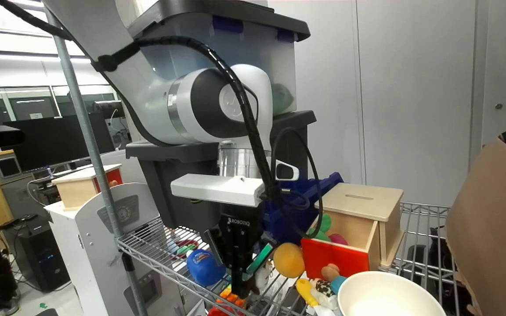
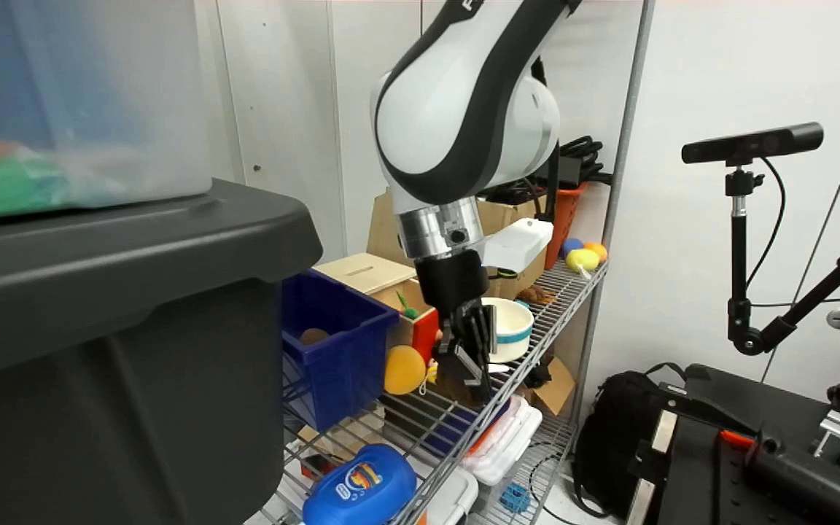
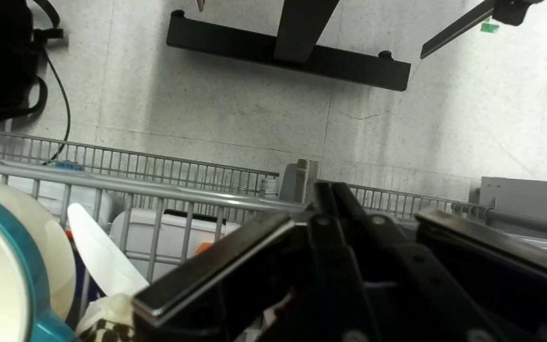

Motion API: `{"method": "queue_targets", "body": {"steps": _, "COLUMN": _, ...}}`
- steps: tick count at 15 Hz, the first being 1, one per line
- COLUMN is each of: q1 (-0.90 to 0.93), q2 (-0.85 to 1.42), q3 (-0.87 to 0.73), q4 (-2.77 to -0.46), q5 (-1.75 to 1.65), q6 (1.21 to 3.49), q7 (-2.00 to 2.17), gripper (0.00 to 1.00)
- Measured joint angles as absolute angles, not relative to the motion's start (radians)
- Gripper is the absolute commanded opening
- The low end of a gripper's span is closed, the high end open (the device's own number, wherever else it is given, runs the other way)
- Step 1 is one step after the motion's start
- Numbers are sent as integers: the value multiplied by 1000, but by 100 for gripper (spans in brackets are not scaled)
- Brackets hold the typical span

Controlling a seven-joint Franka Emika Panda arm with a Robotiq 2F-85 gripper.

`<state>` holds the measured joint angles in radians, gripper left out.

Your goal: Pick up the animal plush toy and put it in the bowl

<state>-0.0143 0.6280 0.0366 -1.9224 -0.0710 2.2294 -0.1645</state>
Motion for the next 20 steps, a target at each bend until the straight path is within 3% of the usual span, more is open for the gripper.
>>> {"method": "queue_targets", "body": {"steps": 12, "q1": -16, "q2": 355, "q3": -70, "q4": -2196, "q5": -163, "q6": 2301, "q7": -67, "gripper": 1}}
{"method": "queue_targets", "body": {"steps": 20, "q1": -37, "q2": 273, "q3": -104, "q4": -2242, "q5": -206, "q6": 2302, "q7": -54, "gripper": 1}}
